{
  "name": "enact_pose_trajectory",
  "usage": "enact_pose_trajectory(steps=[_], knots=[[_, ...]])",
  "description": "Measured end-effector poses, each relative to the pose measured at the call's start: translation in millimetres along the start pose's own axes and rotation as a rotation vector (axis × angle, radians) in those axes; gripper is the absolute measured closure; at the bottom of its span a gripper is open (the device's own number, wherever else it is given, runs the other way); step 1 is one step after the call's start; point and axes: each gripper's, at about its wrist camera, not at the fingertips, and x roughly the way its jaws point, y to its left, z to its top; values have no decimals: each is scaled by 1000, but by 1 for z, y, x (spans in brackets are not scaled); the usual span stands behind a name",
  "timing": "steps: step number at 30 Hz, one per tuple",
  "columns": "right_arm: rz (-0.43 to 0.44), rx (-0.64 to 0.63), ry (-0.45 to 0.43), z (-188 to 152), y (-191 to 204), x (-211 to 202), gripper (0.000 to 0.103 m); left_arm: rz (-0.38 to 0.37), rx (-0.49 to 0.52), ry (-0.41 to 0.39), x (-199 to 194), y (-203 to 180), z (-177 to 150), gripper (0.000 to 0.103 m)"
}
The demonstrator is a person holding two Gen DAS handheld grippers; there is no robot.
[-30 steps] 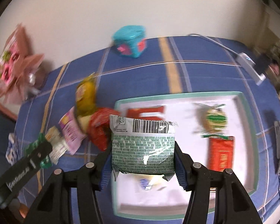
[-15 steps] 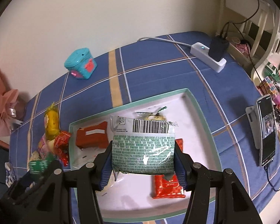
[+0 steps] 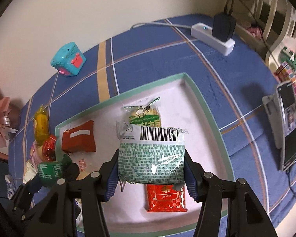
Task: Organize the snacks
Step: 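Lift and carry both held packs over the white tray, then open both grippers to release the green packs into the tray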
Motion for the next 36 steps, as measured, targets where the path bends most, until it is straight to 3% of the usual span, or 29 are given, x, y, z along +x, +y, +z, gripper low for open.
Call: enact_pose_trajectory(steps=[20, 32, 36], knots=[[11, 27, 29, 1, -5, 20, 41, 19, 75, -26, 19, -14, -8, 34], [16, 25, 34, 1, -6, 18, 38, 5, 61, -19, 16, -12, -7, 23], [7, 13, 20, 2, -3, 13, 32, 14, 46, -14, 12, -9, -4, 20]])
